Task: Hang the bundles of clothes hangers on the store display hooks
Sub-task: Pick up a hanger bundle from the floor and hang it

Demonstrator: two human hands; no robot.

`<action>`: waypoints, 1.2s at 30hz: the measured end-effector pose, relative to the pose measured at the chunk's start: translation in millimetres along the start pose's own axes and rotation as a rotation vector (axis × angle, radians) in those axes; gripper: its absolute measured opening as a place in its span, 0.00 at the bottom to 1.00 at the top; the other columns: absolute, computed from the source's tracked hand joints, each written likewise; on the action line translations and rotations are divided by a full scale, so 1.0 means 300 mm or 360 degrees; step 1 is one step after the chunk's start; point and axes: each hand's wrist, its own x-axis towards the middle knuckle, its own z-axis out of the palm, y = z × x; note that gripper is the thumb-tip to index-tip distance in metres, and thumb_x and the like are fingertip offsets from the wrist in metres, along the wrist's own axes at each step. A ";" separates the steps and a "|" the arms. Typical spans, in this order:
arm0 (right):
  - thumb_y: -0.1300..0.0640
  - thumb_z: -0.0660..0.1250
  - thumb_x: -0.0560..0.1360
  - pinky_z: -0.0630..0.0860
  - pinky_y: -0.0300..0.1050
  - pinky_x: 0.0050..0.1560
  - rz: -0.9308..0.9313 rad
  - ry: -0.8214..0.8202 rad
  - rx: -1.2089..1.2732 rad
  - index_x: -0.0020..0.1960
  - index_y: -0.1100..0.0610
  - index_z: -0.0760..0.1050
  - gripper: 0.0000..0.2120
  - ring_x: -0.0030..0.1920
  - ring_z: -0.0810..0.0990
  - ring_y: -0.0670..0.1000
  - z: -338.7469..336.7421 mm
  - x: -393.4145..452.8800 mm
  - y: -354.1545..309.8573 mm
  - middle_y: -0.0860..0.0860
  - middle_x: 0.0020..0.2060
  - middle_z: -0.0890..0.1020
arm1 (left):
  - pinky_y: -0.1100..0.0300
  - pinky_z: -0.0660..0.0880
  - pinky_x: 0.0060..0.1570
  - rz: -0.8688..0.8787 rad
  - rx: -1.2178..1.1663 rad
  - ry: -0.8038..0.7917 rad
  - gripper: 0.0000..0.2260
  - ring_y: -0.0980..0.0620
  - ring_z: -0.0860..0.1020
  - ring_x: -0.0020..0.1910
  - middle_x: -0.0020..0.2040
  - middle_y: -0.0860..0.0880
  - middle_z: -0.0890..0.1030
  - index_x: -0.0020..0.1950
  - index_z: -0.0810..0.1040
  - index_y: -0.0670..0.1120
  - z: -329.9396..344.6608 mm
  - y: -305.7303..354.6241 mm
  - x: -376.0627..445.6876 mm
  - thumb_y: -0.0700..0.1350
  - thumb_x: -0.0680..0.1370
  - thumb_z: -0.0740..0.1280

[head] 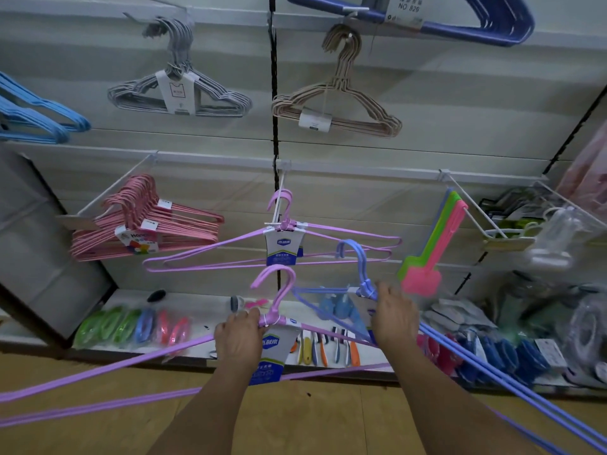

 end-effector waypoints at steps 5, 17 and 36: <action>0.59 0.59 0.79 0.70 0.45 0.49 0.0225 0.0147 -0.0027 0.62 0.52 0.71 0.13 0.50 0.76 0.52 -0.040 0.016 0.101 0.52 0.48 0.78 | 0.57 0.67 0.55 -0.0138 -0.0044 0.0006 0.14 0.51 0.74 0.56 0.55 0.50 0.77 0.65 0.70 0.50 0.011 0.027 0.007 0.52 0.82 0.56; 0.56 0.60 0.78 0.67 0.45 0.41 0.0538 0.0167 0.0006 0.61 0.55 0.68 0.12 0.50 0.79 0.57 -0.141 0.019 0.331 0.55 0.51 0.79 | 0.55 0.68 0.50 -0.0329 -0.0107 0.0076 0.07 0.48 0.73 0.54 0.53 0.48 0.77 0.57 0.72 0.49 0.005 0.116 0.064 0.46 0.80 0.60; 0.49 0.60 0.78 0.73 0.46 0.54 0.0204 -0.0440 -0.0132 0.64 0.47 0.74 0.15 0.51 0.79 0.54 -0.301 0.006 0.611 0.51 0.53 0.81 | 0.51 0.74 0.49 -0.0155 -0.0372 0.0122 0.05 0.44 0.76 0.45 0.43 0.45 0.77 0.50 0.74 0.46 0.045 0.333 0.149 0.43 0.80 0.59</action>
